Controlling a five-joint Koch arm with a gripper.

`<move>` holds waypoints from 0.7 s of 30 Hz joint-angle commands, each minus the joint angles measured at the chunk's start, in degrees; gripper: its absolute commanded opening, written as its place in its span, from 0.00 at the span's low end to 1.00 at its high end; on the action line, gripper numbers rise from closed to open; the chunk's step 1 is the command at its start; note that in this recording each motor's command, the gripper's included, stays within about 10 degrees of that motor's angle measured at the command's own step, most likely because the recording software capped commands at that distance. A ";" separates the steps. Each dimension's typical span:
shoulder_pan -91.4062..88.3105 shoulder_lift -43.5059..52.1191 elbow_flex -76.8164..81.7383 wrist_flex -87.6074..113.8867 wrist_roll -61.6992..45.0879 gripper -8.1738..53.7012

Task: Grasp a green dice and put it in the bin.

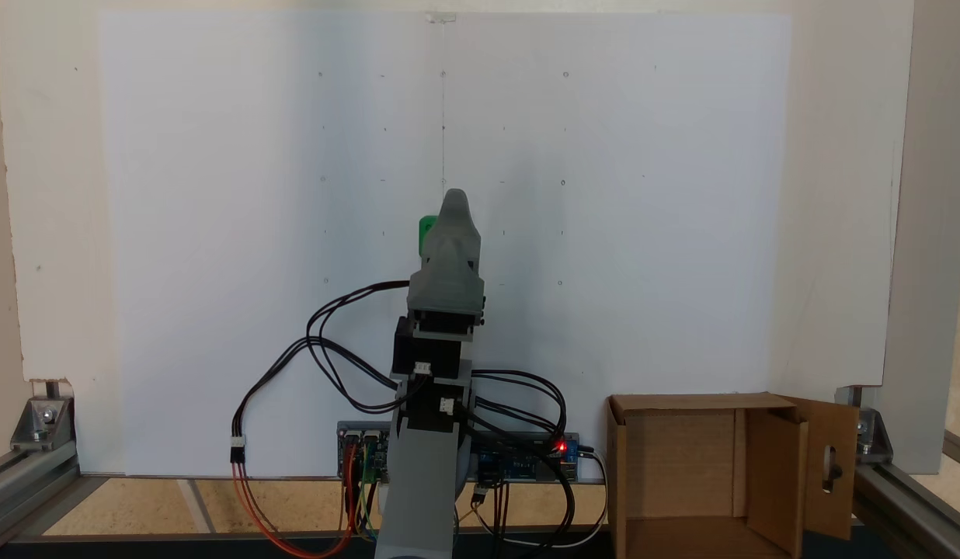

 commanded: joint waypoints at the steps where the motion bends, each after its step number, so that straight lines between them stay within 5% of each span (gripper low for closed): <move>1: -2.37 6.24 2.81 4.22 -0.79 0.86; 21: -2.55 6.24 2.81 3.25 -0.88 0.86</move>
